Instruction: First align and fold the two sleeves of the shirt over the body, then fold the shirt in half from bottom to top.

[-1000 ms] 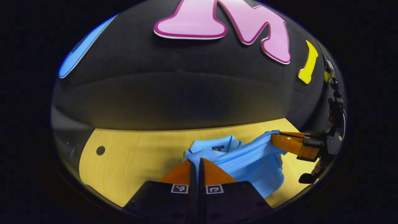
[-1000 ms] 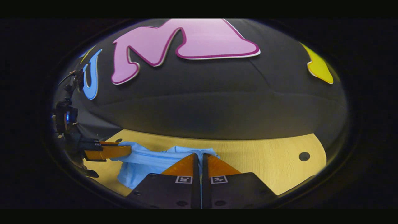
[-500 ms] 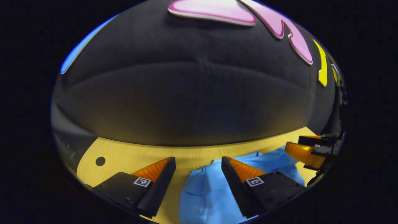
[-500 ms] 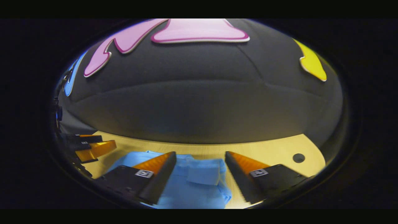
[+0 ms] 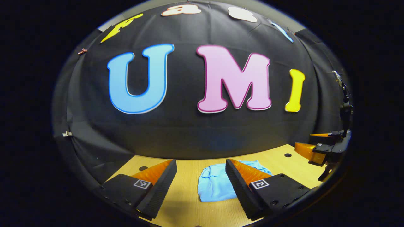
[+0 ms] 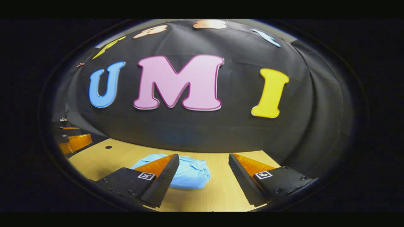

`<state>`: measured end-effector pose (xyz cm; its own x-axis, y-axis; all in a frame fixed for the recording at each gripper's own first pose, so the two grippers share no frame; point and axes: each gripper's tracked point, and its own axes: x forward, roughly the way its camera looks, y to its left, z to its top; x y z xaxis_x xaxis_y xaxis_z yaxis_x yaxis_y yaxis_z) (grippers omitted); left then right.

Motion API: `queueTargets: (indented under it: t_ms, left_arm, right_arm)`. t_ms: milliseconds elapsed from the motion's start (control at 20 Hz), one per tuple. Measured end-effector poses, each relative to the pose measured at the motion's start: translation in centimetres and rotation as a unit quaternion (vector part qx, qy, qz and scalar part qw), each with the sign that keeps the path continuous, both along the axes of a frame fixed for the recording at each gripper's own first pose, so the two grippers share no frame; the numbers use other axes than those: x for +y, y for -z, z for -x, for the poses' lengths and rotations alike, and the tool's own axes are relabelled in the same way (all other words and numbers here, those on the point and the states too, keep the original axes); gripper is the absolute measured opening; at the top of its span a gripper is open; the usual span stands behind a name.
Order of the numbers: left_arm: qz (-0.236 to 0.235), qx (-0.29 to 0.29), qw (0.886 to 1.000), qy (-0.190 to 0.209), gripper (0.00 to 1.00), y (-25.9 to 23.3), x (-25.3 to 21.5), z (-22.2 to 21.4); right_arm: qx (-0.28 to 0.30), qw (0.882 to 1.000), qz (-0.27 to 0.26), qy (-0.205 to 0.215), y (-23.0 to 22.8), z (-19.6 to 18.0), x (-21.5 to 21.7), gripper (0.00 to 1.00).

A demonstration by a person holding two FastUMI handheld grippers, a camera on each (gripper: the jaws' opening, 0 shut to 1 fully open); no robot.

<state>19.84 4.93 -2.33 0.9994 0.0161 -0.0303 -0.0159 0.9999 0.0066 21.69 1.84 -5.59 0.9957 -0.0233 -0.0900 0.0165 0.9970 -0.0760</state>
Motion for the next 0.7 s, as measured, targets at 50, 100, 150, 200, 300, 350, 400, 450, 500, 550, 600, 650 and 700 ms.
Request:
queueTargets:
  t_ms: [50,100,150,200,300,350,400,450,500,550,600,650,700]
  left_arm:
    - [0.001,-0.007,1.0,0.006,0.99,-0.9,-0.3,2.8]
    - [0.002,-0.013,1.0,0.016,0.99,-1.9,-0.7,6.4]
    - [0.003,-0.022,1.0,0.019,0.99,-2.6,-1.2,9.4]
    - [0.01,-0.028,0.999,0.026,0.99,-3.2,-1.8,13.5]
    - [0.028,-0.028,0.999,0.03,0.99,-3.4,-2.5,19.0]
    - [0.033,-0.028,0.999,0.029,0.99,-3.3,-2.7,20.9]
    - [0.037,-0.03,0.998,0.028,0.99,-3.3,-2.8,22.9]
    - [0.037,-0.031,0.998,0.027,0.99,-3.0,-3.1,24.6]
    - [0.033,-0.037,0.998,0.023,0.99,-2.8,-3.1,26.4]
    - [0.028,-0.046,0.998,0.018,0.99,-2.9,-2.9,27.7]
    - [0.022,-0.054,0.998,0.017,0.99,-3.0,-2.9,29.0]
    - [0.018,-0.055,0.998,0.022,0.99,-2.7,-3.1,29.9]
    - [0.015,-0.051,0.998,0.03,0.99,-2.4,-3.3,30.6]
  right_arm:
    - [-0.011,1.0,0.001,0.003,-1.7,3.4,0.2,0.98]
    - [-0.021,1.0,-0.002,0.002,-3.0,7.0,0.9,0.98]
    - [-0.026,1.0,-0.007,0.001,-4.1,9.4,1.8,0.98]
    - [-0.031,0.999,-0.011,-0.005,-4.7,13.4,2.6,0.98]
    - [-0.028,0.999,-0.004,-0.015,-5.4,17.2,3.4,0.98]
    - [-0.037,0.999,0.0,-0.013,-6.1,19.1,3.1,0.98]
    - [-0.051,0.999,0.001,-0.012,-7.3,20.5,2.9,0.95]
    - [-0.061,0.998,0.003,-0.011,-8.0,22.0,2.7,0.97]
    - [-0.067,0.998,0.002,-0.006,-8.2,23.6,2.3,0.96]
    - [-0.068,0.998,-0.004,-0.003,-8.2,25.2,2.2,0.96]
    - [-0.069,0.998,-0.013,-0.007,-8.0,26.6,2.5,0.99]
    - [-0.067,0.998,-0.018,-0.01,-7.7,27.8,2.8,0.97]
    - [-0.065,0.998,-0.019,-0.009,-7.3,29.0,2.8,0.97]
